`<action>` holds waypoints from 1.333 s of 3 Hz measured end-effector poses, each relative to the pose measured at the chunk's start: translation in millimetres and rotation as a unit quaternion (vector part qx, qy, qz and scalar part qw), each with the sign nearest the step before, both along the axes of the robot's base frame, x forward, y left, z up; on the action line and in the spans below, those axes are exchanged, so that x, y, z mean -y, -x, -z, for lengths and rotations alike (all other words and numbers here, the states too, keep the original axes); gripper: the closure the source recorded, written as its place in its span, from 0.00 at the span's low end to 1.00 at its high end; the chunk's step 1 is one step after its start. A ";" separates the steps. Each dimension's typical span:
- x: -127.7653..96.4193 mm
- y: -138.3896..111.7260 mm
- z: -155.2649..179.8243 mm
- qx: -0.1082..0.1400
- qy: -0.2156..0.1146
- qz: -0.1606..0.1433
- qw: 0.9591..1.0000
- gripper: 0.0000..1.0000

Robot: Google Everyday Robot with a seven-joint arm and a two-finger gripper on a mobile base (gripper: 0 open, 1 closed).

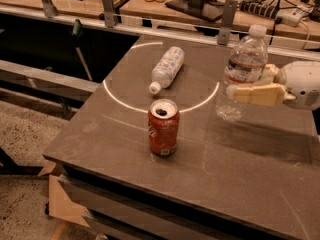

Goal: Move water bottle near coke can

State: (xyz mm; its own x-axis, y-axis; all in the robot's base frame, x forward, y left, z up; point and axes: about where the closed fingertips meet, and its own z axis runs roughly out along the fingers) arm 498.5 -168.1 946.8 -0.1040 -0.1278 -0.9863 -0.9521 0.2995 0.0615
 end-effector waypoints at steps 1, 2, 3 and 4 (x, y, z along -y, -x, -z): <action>-9.2 23.6 16.7 -0.006 -0.005 0.001 1.000 1.00; -22.7 42.0 27.9 -0.012 -0.015 0.000 1.000 1.00; -39.0 57.9 36.3 -0.019 -0.026 -0.007 0.999 1.00; -56.5 70.9 42.8 -0.022 -0.036 -0.022 0.999 0.81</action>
Offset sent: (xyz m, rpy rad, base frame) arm -0.0641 0.0335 -0.0431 0.0544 0.0432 -0.0066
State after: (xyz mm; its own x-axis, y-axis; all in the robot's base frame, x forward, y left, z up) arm 427.6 -111.6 904.0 -0.1423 -0.0613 -0.9879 -0.9605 0.2497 0.1228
